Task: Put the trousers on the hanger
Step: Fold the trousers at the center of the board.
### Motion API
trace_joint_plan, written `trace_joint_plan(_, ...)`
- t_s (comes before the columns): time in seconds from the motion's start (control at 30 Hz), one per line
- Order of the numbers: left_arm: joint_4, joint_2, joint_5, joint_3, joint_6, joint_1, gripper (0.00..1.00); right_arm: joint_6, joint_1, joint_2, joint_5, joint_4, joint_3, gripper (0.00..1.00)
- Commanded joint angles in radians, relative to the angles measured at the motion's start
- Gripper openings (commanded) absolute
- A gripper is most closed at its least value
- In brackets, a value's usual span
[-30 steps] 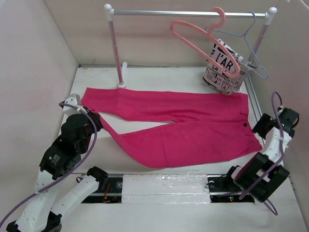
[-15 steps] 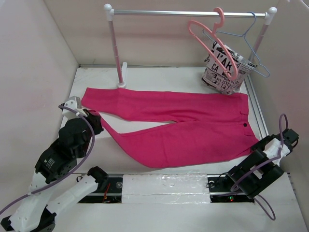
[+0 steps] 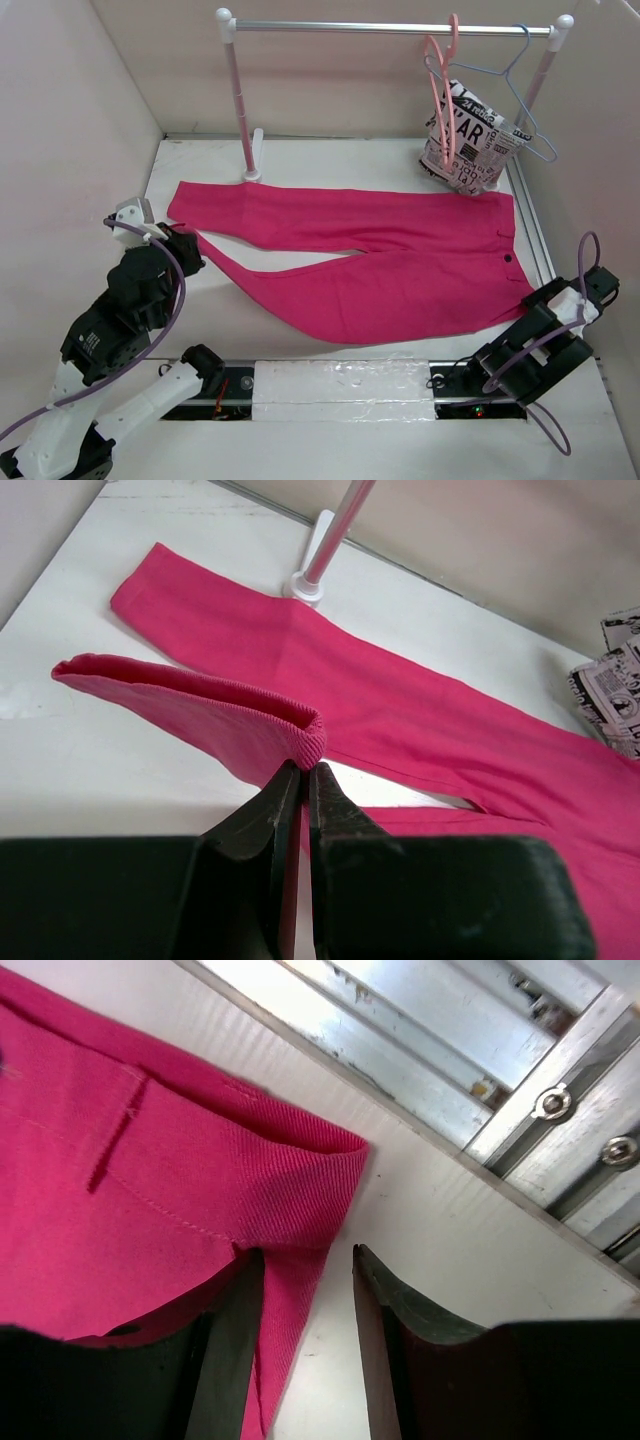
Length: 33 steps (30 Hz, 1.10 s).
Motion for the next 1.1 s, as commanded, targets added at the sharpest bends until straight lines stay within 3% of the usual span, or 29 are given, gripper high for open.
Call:
trace_joint_plan(0.0,0.002,0.005,-0.059,0.011,0.010,-0.004,0.00,0.002,-0.015,-0.063,0.013,0.077,0.017,0.47)
trace_joint_plan(0.17,-0.004,0.017,-0.093,0.005,0.018,-0.004,0.00,-0.014,-0.015,0.061,0.016,0.097,0.021,0.49)
trace_joint_plan(0.37,0.006,0.004,-0.155,0.016,0.031,-0.004,0.00,-0.021,-0.015,0.081,0.059,0.096,0.029,0.50)
trace_joint_plan(0.47,0.026,0.005,-0.220,0.057,0.054,-0.004,0.00,-0.037,-0.015,0.113,0.046,0.068,0.052,0.34)
trace_joint_plan(0.5,0.029,0.013,-0.237,0.071,0.070,-0.004,0.00,-0.043,-0.015,0.119,0.049,0.041,0.059,0.15)
trace_joint_plan(0.53,0.031,0.017,-0.252,0.103,0.080,-0.004,0.00,-0.050,-0.015,0.113,0.058,0.027,0.081,0.08)
trace_joint_plan(0.6,0.028,0.021,-0.304,0.131,0.105,-0.004,0.00,-0.080,-0.015,0.083,0.069,-0.049,0.115,0.00)
trace_joint_plan(0.7,0.049,0.014,-0.402,0.167,0.177,-0.004,0.00,-0.116,-0.015,-0.070,0.104,-0.208,0.206,0.00)
trace_joint_plan(0.83,0.112,0.034,-0.524,0.164,0.257,-0.048,0.00,-0.116,0.074,-0.081,0.188,-0.277,0.300,0.00)
trace_joint_plan(1.07,0.099,0.094,-0.521,0.088,0.156,-0.049,0.00,-0.167,0.279,0.046,0.298,-0.318,0.585,0.00)
